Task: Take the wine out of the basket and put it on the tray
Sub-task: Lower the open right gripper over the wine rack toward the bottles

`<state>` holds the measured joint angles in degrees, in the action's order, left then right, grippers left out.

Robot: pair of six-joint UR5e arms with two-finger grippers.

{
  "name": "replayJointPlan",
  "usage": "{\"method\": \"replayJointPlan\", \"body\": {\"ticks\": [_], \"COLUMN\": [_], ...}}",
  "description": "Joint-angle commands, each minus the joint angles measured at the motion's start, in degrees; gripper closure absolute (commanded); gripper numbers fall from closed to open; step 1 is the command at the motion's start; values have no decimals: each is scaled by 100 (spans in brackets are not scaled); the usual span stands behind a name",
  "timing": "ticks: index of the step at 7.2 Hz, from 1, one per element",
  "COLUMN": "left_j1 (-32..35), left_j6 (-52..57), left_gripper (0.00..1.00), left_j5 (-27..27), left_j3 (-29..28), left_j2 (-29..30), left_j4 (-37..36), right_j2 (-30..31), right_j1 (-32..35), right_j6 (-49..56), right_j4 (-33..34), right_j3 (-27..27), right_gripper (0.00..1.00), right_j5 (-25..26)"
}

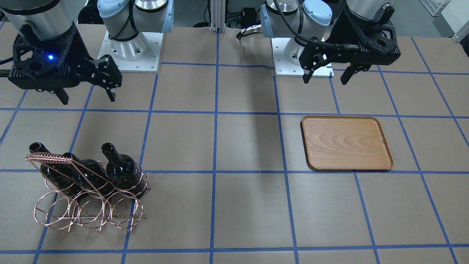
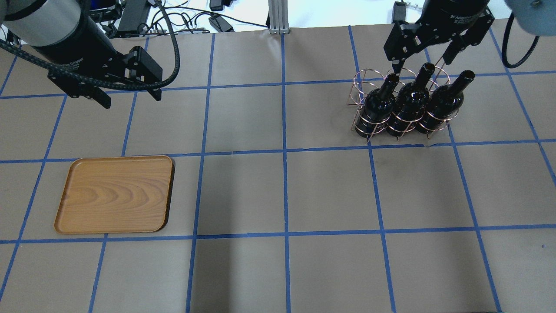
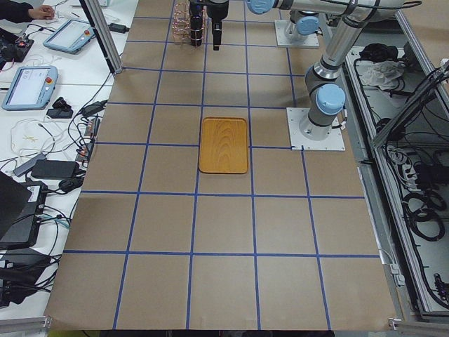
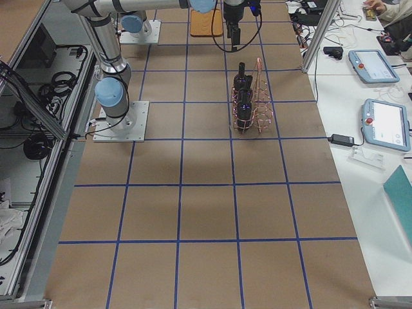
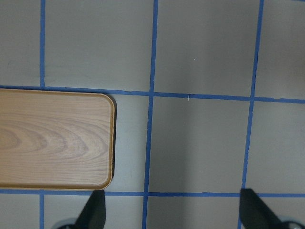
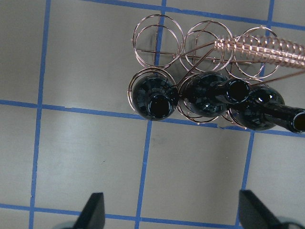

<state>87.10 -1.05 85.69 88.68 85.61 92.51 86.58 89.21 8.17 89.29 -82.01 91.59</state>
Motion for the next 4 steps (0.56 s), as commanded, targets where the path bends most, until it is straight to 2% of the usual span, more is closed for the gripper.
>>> {"method": "replayJointPlan", "body": {"ticks": [1, 4], "left_j1": [0, 0], "left_j6": [0, 0], "left_gripper": [0, 0], "left_j5": [0, 0], "left_j3": [0, 0], "left_j2": [0, 0], "left_j4": [-5, 4], "right_j2": [-9, -79], "right_j1": [-9, -323], "right_j6": [9, 648], "right_j4": [10, 149], "right_j3": [0, -8], "right_gripper": [0, 0], "right_j5": [-1, -123]}}
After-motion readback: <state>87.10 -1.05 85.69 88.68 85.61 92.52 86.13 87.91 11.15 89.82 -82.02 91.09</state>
